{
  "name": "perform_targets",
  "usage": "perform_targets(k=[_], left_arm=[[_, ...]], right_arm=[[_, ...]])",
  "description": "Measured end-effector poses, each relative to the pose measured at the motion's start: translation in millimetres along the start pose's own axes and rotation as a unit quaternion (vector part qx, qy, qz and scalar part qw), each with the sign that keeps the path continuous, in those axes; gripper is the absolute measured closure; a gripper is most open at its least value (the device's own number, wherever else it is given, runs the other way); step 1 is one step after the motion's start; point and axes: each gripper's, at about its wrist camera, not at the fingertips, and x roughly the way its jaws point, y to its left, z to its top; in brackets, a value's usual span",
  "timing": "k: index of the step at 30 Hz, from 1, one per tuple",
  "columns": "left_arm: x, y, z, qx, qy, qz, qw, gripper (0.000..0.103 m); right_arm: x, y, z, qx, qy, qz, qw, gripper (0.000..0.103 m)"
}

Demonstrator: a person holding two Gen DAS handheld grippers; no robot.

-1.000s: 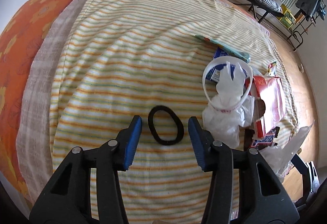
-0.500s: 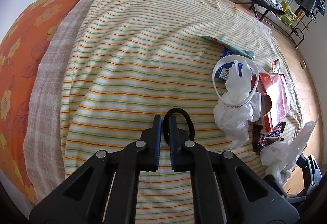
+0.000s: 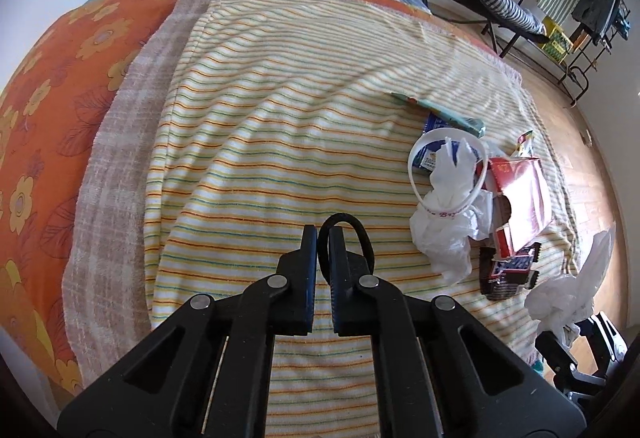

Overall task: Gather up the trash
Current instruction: 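Carry the white bag with the right gripper over the blue basket and release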

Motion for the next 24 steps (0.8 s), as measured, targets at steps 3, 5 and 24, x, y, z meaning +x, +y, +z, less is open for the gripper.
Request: perform_targets(k=[3,5,24], left_arm=[[-8.7,1.2,-2.3,0.003,-0.005,-0.007,1.0,0.099],[-14.1,2.4,-4.2,0.002,-0.008,-0.01,0.9999,0.099],[-84.2,-45.7,-69.5,0.07,-0.022,-0.06,0.9955,0.099]], right_arm=[[-9.6,-0.5,-1.8,-0.004,-0.005,0.002,1.0,0.039],[-17.9,0.6,-5.0,-0.008,-0.008,0.004,1.0,0.039],[-88.3,11.6,-43.5,-0.025,-0.017,0.053,0.998,0.037]])
